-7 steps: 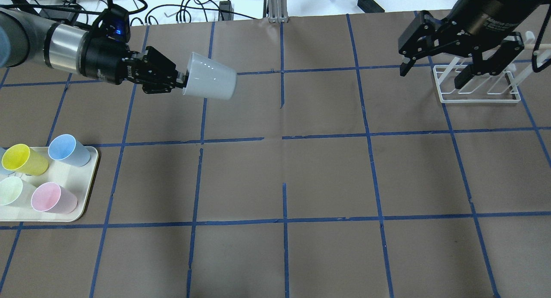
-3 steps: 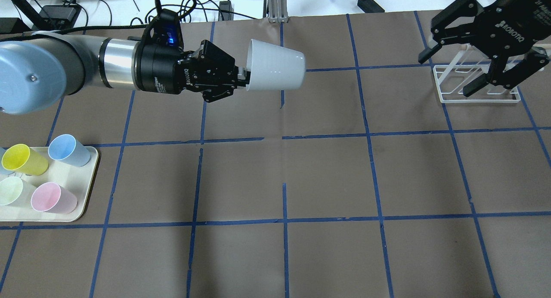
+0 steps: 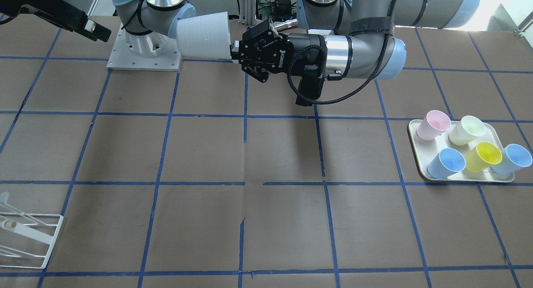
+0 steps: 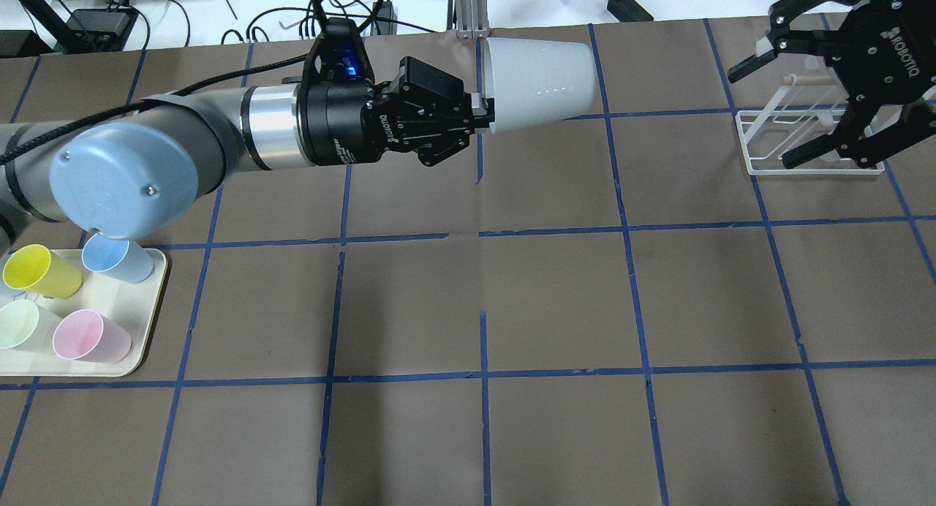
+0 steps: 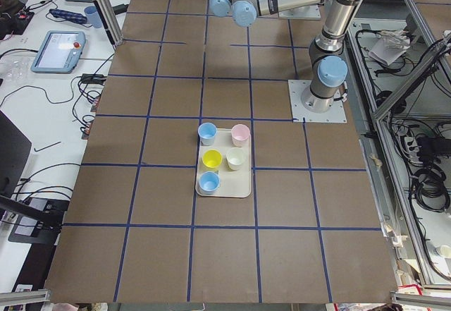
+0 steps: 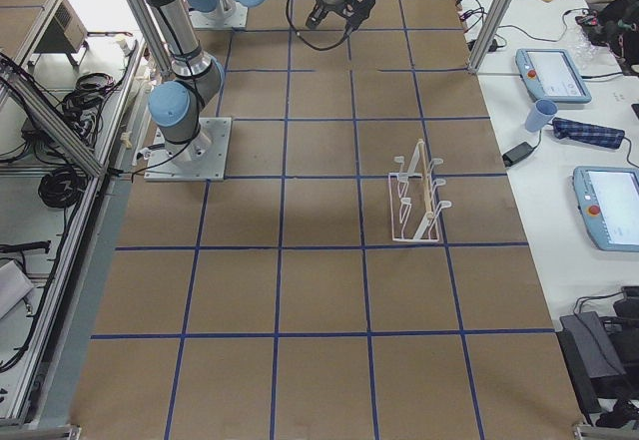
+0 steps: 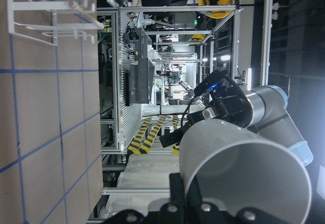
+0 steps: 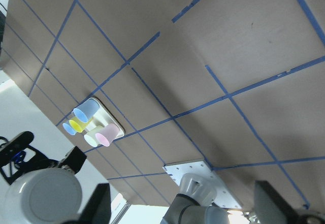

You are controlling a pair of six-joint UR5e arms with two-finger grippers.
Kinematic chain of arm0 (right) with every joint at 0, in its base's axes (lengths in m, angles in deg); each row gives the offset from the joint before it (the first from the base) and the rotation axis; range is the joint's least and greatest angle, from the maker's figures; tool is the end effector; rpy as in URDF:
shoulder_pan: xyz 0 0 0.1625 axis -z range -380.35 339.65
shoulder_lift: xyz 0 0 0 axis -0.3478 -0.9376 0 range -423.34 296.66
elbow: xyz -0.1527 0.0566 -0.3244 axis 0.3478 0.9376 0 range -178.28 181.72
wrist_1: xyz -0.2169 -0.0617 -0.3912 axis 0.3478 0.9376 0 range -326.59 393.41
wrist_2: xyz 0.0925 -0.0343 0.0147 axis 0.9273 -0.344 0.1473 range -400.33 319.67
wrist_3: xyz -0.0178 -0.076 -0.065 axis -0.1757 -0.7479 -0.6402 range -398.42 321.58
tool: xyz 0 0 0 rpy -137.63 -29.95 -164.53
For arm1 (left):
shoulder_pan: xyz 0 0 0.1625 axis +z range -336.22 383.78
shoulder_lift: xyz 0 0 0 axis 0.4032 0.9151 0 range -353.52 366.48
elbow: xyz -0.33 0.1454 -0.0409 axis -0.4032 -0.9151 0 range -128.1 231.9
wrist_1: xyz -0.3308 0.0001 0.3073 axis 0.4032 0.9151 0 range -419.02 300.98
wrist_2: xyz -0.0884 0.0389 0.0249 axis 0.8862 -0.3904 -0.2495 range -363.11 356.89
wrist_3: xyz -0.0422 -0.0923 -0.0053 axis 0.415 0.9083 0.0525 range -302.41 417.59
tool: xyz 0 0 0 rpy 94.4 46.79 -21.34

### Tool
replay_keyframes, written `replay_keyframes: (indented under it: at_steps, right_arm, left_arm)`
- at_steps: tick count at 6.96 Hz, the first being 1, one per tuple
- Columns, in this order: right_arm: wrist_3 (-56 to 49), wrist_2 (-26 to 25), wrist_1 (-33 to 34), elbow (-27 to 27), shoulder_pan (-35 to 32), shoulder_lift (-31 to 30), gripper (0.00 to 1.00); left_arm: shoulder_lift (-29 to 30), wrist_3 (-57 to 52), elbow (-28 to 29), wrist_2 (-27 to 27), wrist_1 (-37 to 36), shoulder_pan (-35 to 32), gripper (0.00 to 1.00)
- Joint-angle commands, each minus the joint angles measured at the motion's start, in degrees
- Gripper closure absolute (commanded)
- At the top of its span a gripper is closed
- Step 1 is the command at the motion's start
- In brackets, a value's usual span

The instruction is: Transfer IKEA cup to right arm and place on rack

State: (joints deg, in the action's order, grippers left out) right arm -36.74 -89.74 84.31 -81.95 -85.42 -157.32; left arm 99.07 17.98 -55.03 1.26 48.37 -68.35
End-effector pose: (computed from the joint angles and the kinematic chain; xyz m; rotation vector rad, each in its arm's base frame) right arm -0.0087 -0.4917 0.4861 0.7495 2.2110 0.4110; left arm -0.2534 -0.4984 0.3271 -0.0279 -1.5097 0.0436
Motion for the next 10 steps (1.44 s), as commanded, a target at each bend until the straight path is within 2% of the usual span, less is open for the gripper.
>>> replay_keyframes:
  at_steps: [1, 3, 5, 7, 10]
  right_arm:
    - [1.39, 7.98, -9.02, 0.00, 0.38, -0.76, 0.00]
    - [4.71, 8.09, -13.27, -0.78, 0.20, -1.38, 0.00]
    - [19.77, 8.36, -12.58, -0.70, 0.12, -1.12, 0.00]
    - [27.72, 8.53, -12.40, -0.88, -0.23, 0.28, 0.00]
    - [29.96, 11.17, -12.31, -0.97, -0.67, 0.47, 0.00]
  left_arm:
    - [0.93, 0.06, -5.90, 7.74, -10.25, -4.35, 1.00]
    - [0.84, 0.23, -6.18, 9.85, -10.62, -5.77, 1.00]
    - [1.02, 0.32, -6.09, 11.45, -10.72, -7.80, 1.00]
    - [1.10, 0.32, -6.10, 11.54, -10.54, -8.15, 1.00]
    - [1.02, 0.32, -6.27, 11.54, -10.27, -8.59, 1.00]
